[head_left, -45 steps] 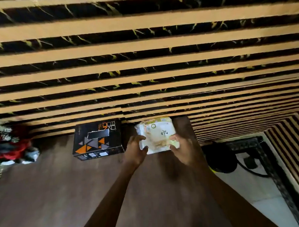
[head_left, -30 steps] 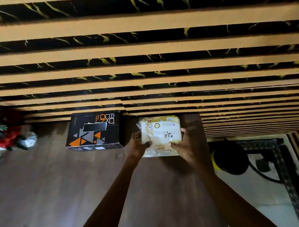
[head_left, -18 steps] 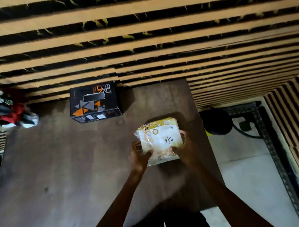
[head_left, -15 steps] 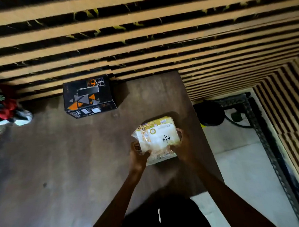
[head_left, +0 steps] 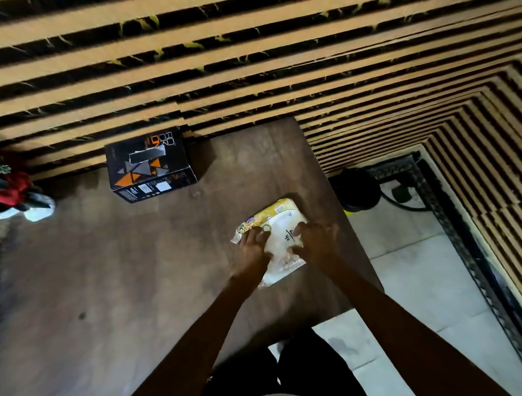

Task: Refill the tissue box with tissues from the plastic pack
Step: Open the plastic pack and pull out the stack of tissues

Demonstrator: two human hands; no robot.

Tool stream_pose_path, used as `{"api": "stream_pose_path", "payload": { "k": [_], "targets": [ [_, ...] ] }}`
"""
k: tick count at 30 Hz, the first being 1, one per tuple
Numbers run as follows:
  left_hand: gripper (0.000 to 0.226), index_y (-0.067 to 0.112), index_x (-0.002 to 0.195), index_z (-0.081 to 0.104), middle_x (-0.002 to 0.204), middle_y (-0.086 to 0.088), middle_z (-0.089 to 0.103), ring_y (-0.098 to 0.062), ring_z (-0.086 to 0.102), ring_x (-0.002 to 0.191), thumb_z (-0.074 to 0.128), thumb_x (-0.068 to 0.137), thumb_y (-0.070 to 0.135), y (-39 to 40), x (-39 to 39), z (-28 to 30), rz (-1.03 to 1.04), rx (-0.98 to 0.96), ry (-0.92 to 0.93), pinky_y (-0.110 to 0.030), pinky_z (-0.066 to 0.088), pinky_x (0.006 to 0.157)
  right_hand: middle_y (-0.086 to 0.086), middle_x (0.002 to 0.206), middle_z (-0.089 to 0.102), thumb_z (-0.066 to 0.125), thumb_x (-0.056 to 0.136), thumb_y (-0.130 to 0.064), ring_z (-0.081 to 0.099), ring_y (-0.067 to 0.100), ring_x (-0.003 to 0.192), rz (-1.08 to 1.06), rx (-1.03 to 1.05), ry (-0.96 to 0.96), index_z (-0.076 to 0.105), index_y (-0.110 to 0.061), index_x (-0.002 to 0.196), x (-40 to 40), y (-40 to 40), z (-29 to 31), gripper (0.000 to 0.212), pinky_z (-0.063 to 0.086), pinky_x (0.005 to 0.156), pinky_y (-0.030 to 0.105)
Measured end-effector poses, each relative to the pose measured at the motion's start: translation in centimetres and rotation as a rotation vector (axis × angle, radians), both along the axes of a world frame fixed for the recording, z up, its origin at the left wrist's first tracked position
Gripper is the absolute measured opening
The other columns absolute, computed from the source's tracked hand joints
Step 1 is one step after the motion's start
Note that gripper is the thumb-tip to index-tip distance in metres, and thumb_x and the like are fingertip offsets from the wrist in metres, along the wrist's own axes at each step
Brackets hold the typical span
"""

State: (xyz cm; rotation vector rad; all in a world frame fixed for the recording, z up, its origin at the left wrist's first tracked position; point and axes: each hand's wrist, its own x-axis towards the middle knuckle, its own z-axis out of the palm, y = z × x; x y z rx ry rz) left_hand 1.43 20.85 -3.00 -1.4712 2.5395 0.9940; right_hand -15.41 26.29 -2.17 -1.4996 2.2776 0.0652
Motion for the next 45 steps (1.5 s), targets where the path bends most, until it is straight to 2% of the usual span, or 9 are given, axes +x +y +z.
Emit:
{"api": "stream_pose_path", "payload": {
  "k": [6, 11, 15, 20, 22, 31, 35, 41, 45],
  "targets": [
    [0.077, 0.017, 0.145, 0.037, 0.150, -0.004, 0.034, -0.028, 0.031, 0.136, 0.073, 0.078, 0.031, -0.8, -0.9, 0.3, -0.067, 0.012, -0.110, -0.037, 0.032, 0.111, 0.004, 0.091, 0.066, 0.061, 0.060, -0.067, 0.062, 0.029, 0.103, -0.035, 0.295, -0.079, 0.056, -0.021, 0.076, -1.5, -3.9, -2.5, 0.049, 0.037, 0.100, 0.052],
    [0.081, 0.018, 0.146, 0.036, 0.150, -0.004, 0.033, -0.027, 0.030, 0.136, 0.074, 0.077, 0.034, -0.6, -1.1, 0.3, -0.042, 0.015, -0.112, -0.033, 0.032, 0.111, 0.003, 0.102, 0.069, 0.079, 0.061, -0.053, 0.063, 0.028, 0.106, -0.119, 0.288, -0.055, 0.061, -0.017, 0.099, -0.9, -4.1, -2.2, 0.055, 0.042, 0.101, 0.048],
    [0.078, 0.017, 0.148, 0.032, 0.152, -0.005, 0.028, -0.029, 0.029, 0.135, 0.071, 0.081, 0.029, -0.3, -1.5, 0.3, -0.031, 0.019, -0.136, -0.031, 0.031, 0.109, 0.005, 0.086, 0.072, 0.078, 0.051, -0.049, 0.070, 0.028, 0.094, -0.215, 0.285, -0.244, 0.062, -0.010, 0.081, -1.5, -4.3, -3.6, 0.052, 0.051, 0.093, 0.046],
    [0.078, 0.016, 0.147, 0.031, 0.153, -0.007, 0.025, -0.031, 0.030, 0.134, 0.070, 0.082, 0.031, -0.5, -1.6, 0.2, -0.078, 0.000, -0.185, -0.032, 0.031, 0.109, 0.001, 0.068, 0.069, 0.074, 0.071, -0.018, 0.067, 0.021, 0.078, -0.227, 0.149, -0.562, 0.074, -0.017, 0.066, -2.0, -2.7, -1.8, 0.005, 0.057, 0.083, 0.033],
    [0.082, 0.015, 0.147, 0.032, 0.152, -0.008, 0.026, -0.032, 0.032, 0.132, 0.073, 0.079, 0.033, -0.4, -1.7, 0.2, -0.077, 0.014, -0.191, -0.034, 0.032, 0.109, 0.012, 0.072, 0.075, 0.077, 0.073, -0.003, 0.062, 0.016, 0.070, -0.173, 0.027, -0.596, 0.079, -0.002, 0.074, -2.0, -1.4, -1.1, 0.002, 0.053, 0.067, 0.021],
    [0.024, 0.021, 0.108, 0.070, 0.113, -0.002, 0.071, -0.020, 0.065, 0.103, 0.064, 0.085, 0.027, 2.7, -1.7, 2.0, -0.089, 0.127, 0.071, -0.034, 0.053, 0.088, 0.007, 0.094, 0.076, 0.073, 0.077, -0.001, 0.067, 0.013, 0.090, 0.013, -0.191, -0.518, 0.074, -0.007, 0.080, -3.9, 4.9, 1.7, 0.007, 0.057, 0.082, 0.027],
    [0.020, 0.020, 0.101, 0.072, 0.101, -0.003, 0.075, -0.020, 0.070, 0.090, 0.067, 0.083, 0.020, 4.3, -1.3, 2.0, -0.138, 0.193, 0.032, -0.038, 0.058, 0.080, 0.003, 0.090, 0.074, 0.069, 0.078, 0.004, 0.065, 0.011, 0.092, 0.003, -0.220, -0.543, 0.073, -0.006, 0.077, -4.8, 6.3, 1.3, 0.010, 0.043, 0.069, 0.001],
    [0.014, 0.009, 0.092, 0.074, 0.096, -0.010, 0.076, -0.024, 0.069, 0.087, 0.063, 0.082, 0.011, 4.8, -1.8, 2.0, -0.026, 0.186, 0.058, -0.021, 0.046, 0.070, 0.001, 0.116, 0.065, 0.079, 0.071, -0.017, 0.058, 0.016, 0.106, 0.384, -0.311, -0.304, 0.069, -0.018, 0.106, -4.1, 8.0, 2.4, 0.036, 0.048, 0.089, 0.027],
    [0.012, 0.002, 0.086, 0.073, 0.086, -0.018, 0.075, -0.022, 0.065, 0.069, 0.063, 0.080, 0.000, 5.1, -1.6, 2.1, 0.048, 0.239, 0.157, -0.032, 0.054, 0.071, 0.003, 0.095, 0.069, 0.073, 0.079, -0.015, 0.062, 0.024, 0.095, 0.569, -0.502, -0.184, 0.072, -0.016, 0.083, -3.4, 8.7, 1.9, 0.004, 0.055, 0.084, 0.032]
  ]
}}
